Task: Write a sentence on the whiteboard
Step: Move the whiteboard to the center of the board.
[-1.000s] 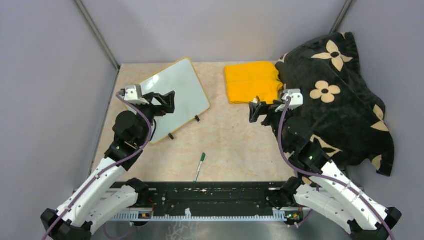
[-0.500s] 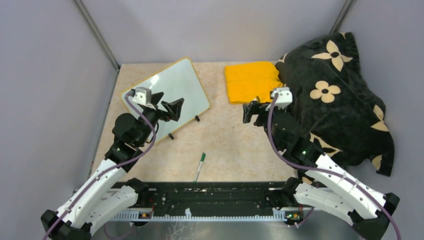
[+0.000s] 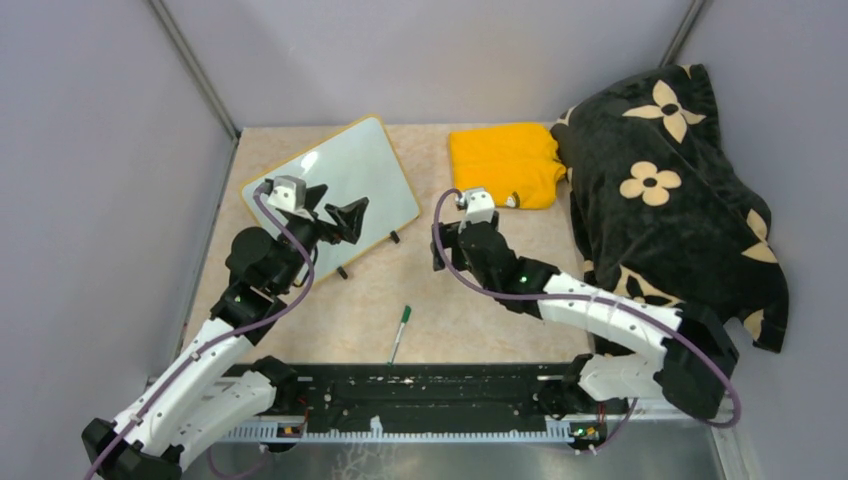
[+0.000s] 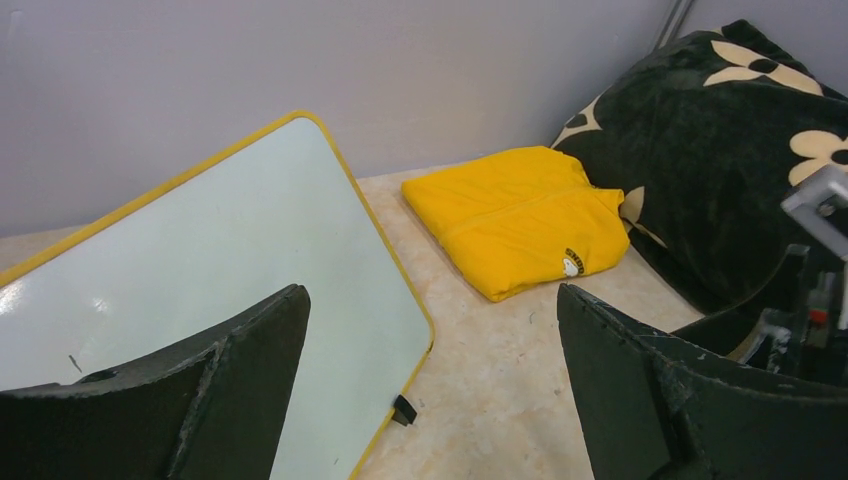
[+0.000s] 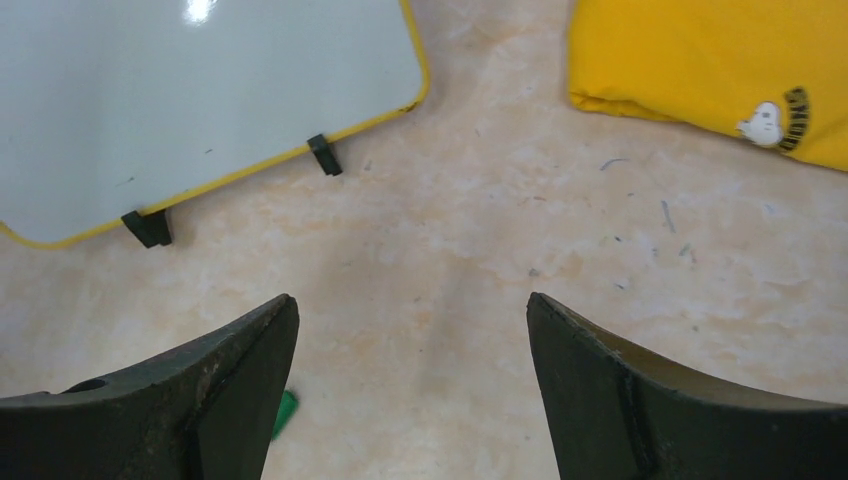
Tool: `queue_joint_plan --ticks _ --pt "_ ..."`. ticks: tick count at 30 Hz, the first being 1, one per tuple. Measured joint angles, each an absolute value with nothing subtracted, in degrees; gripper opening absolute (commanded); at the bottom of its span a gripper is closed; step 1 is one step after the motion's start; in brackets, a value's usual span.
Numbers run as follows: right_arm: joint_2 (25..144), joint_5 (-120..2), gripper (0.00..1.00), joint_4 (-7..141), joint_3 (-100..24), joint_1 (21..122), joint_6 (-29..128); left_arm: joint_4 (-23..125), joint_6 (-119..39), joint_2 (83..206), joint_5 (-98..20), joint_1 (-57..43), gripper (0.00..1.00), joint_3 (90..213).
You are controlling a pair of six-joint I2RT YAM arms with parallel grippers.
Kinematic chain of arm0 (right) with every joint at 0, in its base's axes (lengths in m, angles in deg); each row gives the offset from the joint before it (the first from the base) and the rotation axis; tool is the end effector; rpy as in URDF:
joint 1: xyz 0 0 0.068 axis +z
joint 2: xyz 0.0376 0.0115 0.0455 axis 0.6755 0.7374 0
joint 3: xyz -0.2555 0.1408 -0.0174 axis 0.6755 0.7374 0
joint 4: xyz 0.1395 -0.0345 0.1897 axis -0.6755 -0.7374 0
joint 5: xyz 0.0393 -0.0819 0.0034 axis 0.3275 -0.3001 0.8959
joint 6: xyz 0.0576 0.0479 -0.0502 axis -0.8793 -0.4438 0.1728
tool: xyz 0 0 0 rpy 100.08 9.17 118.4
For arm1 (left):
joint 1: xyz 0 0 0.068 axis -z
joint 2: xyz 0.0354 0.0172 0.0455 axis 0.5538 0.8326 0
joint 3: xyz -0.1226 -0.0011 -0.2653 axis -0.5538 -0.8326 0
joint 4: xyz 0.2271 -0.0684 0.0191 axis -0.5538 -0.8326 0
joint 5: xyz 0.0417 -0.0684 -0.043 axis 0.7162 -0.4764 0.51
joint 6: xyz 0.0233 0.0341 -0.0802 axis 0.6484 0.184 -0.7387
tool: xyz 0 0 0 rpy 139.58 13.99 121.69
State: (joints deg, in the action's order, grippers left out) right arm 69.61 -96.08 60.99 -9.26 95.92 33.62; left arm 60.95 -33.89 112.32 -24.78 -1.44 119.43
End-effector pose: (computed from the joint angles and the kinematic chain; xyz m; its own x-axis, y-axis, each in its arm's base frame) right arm 0.1876 0.1874 0.2946 -0.4085 0.0118 -0.9127 -0.3097 0.9388 0.1508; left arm 0.1639 -0.0931 0.3786 0.0835 -0.1701 -0.9819 0.4524 0.8844 -0.1147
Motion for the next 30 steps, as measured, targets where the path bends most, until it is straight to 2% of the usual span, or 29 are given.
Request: queue_joint_plan --ticks 12,21,30 --pt "94.15 -79.25 0.75 80.98 -9.57 92.88 36.73 60.9 -33.58 111.34 -20.49 -0.88 0.99 119.12" --pt "109.21 -73.02 0.67 84.02 -21.02 91.09 39.68 60.92 -33.65 110.71 -20.08 -0.48 0.99 119.12" --pt "115.99 -72.97 0.58 84.09 -26.22 89.45 41.77 60.92 -33.69 110.23 -19.99 -0.26 0.99 119.12"
